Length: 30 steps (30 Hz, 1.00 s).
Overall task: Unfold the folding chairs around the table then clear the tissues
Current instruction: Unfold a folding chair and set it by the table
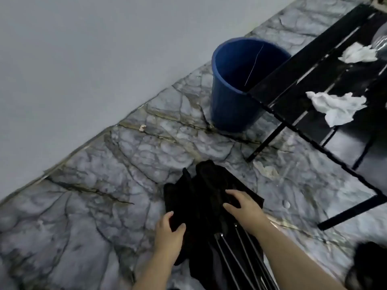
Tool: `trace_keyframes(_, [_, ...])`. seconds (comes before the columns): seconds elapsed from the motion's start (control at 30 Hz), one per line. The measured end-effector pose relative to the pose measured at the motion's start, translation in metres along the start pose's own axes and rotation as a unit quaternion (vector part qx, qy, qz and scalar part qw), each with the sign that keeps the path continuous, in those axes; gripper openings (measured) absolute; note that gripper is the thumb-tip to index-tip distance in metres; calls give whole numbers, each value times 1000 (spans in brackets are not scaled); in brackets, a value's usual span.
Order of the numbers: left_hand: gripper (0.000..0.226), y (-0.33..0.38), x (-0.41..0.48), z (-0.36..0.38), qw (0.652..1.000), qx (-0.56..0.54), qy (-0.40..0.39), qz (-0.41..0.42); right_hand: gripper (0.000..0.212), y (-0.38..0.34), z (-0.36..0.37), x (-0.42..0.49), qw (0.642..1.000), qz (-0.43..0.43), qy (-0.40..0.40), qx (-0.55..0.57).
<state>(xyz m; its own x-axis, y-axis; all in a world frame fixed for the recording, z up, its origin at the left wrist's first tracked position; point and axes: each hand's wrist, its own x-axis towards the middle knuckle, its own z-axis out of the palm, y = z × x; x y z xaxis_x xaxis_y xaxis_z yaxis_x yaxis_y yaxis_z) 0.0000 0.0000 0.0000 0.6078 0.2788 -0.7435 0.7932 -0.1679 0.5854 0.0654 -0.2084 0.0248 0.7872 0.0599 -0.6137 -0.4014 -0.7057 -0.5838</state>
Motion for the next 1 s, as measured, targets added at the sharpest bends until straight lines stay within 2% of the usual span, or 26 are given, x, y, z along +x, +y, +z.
trace_keyframes(0.03, [54, -13, 14, 7, 1000, 4, 19, 1, 49, 10, 7, 10, 1000, -8, 13, -13])
trace_keyframes(0.1, [74, -27, 35, 21, 1000, 13, 8, -1, 53, 31, 18, 34, 999, -2, 27, -46])
trace_keyframes(0.17, [78, -33, 50, 35, 999, -29, -17, -17, 59, 43, 27, 54, 998, 13, 16, -60])
trace_keyframes(0.3, [62, -36, 66, 66, 992, -95, -57, -57, 64, 66, 45, 85, 988, 31, 13, -151])
trace_keyframes(0.4, [47, -33, 75, 78, 987, -132, -68, -55, 63, 80, 52, 98, 993, 48, 9, -105])
trace_keyframes(0.53, [46, -26, 86, 86, 980, -178, -79, -33, 56, 88, 48, 106, 975, 17, 121, -184])
trace_keyframes(0.7, [33, -15, 84, 93, 986, -159, -45, 0, 51, 88, 39, 108, 957, -10, 176, -232])
trace_keyframes(0.77, [27, -13, 87, 94, 991, -132, -28, 12, 49, 84, 41, 109, 963, -53, 173, -198])
trace_keyframes(0.83, [22, -13, 90, 94, 993, -115, -8, 16, 51, 77, 45, 109, 990, -59, 90, -93])
trace_keyframes(0.9, [19, -14, 92, 91, 994, -108, 2, 15, 57, 72, 51, 108, 1000, -30, 7, 1])
trace_keyframes(1.0, [19, -13, 91, 89, 994, -109, -17, 9, 60, 70, 58, 108, 999, -9, 15, 46])
